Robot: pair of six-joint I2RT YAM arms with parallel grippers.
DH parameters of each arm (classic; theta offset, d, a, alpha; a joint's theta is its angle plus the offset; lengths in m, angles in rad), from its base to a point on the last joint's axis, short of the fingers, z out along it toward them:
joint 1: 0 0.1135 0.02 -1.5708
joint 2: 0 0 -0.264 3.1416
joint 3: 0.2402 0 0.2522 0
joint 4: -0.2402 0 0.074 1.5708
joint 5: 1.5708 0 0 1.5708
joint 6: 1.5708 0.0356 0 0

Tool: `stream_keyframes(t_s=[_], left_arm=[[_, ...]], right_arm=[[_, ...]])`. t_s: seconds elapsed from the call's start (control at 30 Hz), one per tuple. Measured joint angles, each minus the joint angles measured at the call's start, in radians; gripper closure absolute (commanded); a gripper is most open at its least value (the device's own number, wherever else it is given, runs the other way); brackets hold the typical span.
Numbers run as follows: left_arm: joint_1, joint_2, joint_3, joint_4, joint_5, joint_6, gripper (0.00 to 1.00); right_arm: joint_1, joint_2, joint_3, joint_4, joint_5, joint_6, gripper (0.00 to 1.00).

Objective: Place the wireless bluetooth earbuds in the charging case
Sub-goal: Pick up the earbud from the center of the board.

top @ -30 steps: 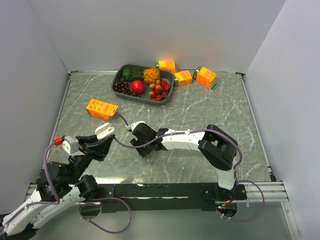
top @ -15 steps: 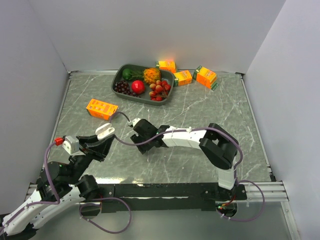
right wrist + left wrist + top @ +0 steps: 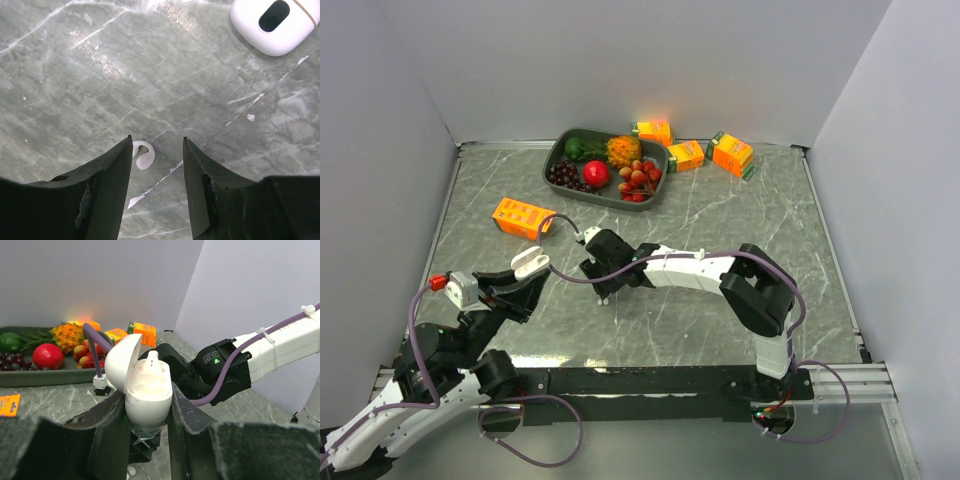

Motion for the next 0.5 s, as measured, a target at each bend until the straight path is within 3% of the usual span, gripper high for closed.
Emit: stream_keyframes(t_s=[0.5], left_arm=[[0.000,0.000,0.000,-0.007,0.001,-0.002,0.99]], right_arm=[[0.000,0.008,-0.027,0.002,0.002,0.000,0.50]])
